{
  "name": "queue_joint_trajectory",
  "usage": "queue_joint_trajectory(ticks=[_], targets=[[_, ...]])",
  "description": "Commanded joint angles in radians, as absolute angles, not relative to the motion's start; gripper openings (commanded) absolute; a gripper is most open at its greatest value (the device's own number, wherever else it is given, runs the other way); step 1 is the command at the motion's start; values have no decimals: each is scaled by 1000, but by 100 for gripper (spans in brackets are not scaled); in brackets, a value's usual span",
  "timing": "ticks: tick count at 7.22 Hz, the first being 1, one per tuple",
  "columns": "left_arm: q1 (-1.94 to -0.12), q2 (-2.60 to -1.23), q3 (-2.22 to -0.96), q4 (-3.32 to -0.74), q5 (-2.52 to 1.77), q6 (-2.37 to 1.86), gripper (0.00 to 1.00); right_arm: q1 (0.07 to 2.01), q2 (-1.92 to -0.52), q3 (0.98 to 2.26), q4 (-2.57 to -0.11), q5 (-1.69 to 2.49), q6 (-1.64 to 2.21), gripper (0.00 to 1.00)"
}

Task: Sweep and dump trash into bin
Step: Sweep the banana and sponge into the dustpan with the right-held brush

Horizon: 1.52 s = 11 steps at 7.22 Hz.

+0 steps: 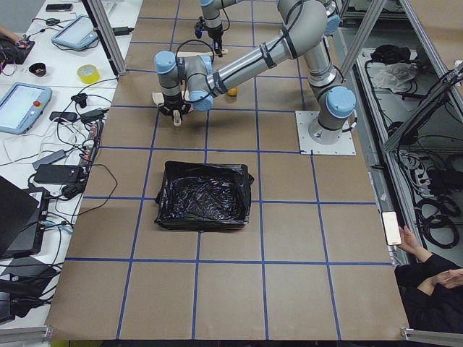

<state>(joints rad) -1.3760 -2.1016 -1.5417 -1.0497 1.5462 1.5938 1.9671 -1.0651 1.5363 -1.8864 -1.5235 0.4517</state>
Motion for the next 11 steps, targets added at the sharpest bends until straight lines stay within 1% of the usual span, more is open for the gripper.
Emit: queue_joint_trajectory(ticks=[1,2,3,4,6,8,10,11], targets=[[-1379,-2103,-1542,-1054,1552,1591,5,2046,-965,1392,-1890,-1328,521,0],[-1391,-2103,-1540,-1054,1593,1566,5,2084,-941,1335,-1888,-1274,544,0],[-1393,-2103,-1540,-1054,1595,1566,5,2139,-927,1298,-1891,-1240,651,0],[-1393,-2103,-1542,-1054,1594,1566,5,2155,-923,1266,-1887,-1247,666,0],[-1393,-2100,-1542,-1054,1594,1568,5,2157,-945,1261,-1859,-1258,661,0],[-1393,-2097,-1542,-1054,1594,1569,5,2110,-1027,1262,-1734,-1416,547,0],[-1394,-2105,-1542,-1054,1595,1562,5,2012,-1023,1261,-1733,-1523,331,0],[-1394,-2105,-1542,-1054,1595,1560,5,1997,-1003,1259,-1736,-1581,251,0]])
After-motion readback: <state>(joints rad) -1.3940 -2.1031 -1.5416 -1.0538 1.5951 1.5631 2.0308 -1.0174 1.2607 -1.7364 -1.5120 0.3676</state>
